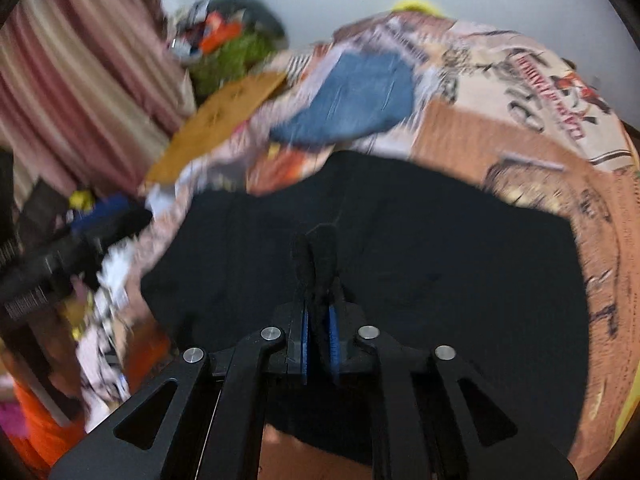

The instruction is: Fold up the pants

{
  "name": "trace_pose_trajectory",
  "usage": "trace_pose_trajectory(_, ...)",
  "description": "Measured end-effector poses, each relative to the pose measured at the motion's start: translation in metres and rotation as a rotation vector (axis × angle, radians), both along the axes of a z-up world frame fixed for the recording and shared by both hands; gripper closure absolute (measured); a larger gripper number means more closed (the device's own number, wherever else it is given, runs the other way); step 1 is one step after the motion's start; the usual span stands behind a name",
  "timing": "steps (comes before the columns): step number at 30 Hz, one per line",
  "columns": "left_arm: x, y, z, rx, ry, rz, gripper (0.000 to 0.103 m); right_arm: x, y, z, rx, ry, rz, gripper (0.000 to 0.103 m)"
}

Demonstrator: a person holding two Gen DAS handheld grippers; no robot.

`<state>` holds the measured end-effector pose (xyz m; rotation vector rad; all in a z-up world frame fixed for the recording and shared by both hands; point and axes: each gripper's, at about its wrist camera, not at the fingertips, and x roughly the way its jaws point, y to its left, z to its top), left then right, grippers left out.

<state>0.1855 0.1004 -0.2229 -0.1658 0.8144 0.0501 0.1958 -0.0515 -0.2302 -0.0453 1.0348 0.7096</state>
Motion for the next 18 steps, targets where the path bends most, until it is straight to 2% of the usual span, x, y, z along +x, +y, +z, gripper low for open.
trace_pose_trajectory(3,0.003,-0.003,-0.004,0.005,0.015,-0.005,0.022,-0.008,-0.001,0.003,-0.029,-0.022,0.024,0.088)
trace_pose_trajectory(4,0.005,-0.005,-0.004,0.008,0.018,-0.009,0.022,-0.007,-0.003,0.004,-0.022,-0.005,0.034,0.079)
trace_pose_trajectory(5,0.008,-0.009,-0.003,0.010,0.019,-0.017,0.022,-0.006,-0.006,0.006,-0.012,0.017,0.038,0.066)
trace_pose_trajectory(7,0.013,-0.017,0.000,0.014,0.015,-0.036,0.022,-0.007,-0.015,0.014,0.016,0.024,0.033,0.059)
trace_pose_trajectory(13,0.038,-0.060,0.012,0.074,0.002,-0.128,0.021,-0.011,-0.044,0.046,0.029,-0.054,0.010,0.058)
trace_pose_trajectory(15,0.046,-0.072,0.014,0.086,0.003,-0.154,0.021,-0.007,-0.062,0.061,0.037,-0.103,-0.025,0.054)
trace_pose_trajectory(17,0.058,-0.087,0.014,0.100,0.009,-0.187,0.019,-0.002,-0.080,0.074,0.032,-0.166,-0.067,0.045)
trace_pose_trajectory(18,0.063,-0.093,0.014,0.103,0.012,-0.200,0.017,0.002,-0.087,0.078,0.014,-0.206,-0.087,0.043)
